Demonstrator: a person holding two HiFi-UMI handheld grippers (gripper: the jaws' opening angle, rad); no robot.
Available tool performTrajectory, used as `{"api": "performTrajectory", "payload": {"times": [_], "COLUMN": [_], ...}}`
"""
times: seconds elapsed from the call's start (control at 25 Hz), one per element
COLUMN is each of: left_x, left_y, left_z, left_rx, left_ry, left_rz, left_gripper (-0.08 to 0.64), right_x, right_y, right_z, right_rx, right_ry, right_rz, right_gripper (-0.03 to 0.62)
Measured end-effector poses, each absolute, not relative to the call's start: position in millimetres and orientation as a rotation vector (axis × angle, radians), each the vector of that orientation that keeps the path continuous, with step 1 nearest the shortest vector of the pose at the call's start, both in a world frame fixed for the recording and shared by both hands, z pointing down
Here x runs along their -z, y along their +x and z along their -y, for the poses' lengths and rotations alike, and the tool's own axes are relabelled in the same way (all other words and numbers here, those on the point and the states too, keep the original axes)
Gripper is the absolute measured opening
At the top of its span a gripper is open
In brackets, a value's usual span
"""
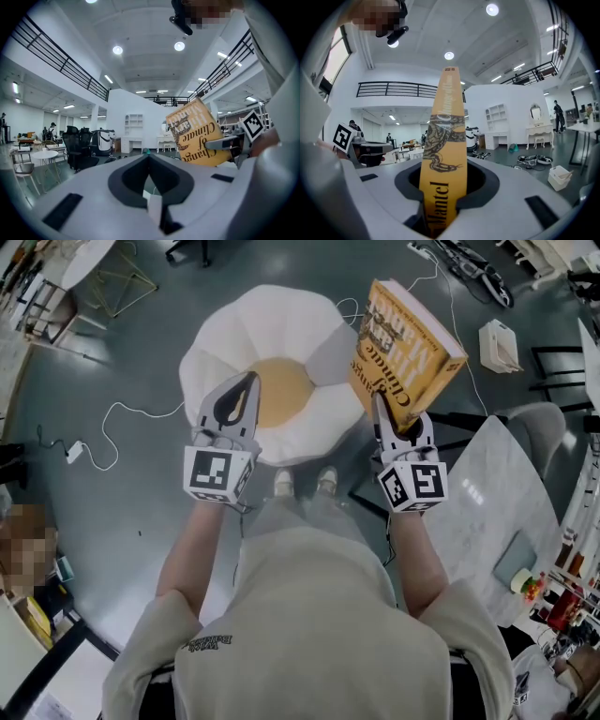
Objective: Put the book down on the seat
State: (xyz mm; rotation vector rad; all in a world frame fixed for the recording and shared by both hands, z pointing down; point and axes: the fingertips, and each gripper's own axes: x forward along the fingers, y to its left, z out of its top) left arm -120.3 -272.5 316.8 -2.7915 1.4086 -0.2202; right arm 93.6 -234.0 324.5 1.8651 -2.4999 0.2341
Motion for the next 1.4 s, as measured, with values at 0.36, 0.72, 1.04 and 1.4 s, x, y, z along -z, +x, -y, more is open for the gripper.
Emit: {"api": "performTrajectory", "payload": {"times": [0.36, 0.72, 1.04, 1.4], "left_x": [-382, -485, -594, -723], "left_y": [-83, -62, -59, -52], "left_z": [308, 333, 350, 352], "left_rx": [0.305, 0.351, 0.44, 0.546], "left_ry": [-2.861, -2.949, -2.967, -3.019], "left_rz": [-1.419, -1.403, -1.421, -1.452], "left_gripper": [0.011, 0.011, 0.011, 0.009], "right_x": [-390, -497, -631, -781], "right_y": [108, 101, 91, 91], "right_z": [274, 306, 318, 316], "right_rx": [-0.419, -0.568, -0.744, -0.901], "right_ry": [1.834, 1.788, 1.738, 1.683], "right_rz": [2.459, 2.418, 2.372, 2.264], "right_gripper": [0.144, 0.144, 0.144, 0.145]}}
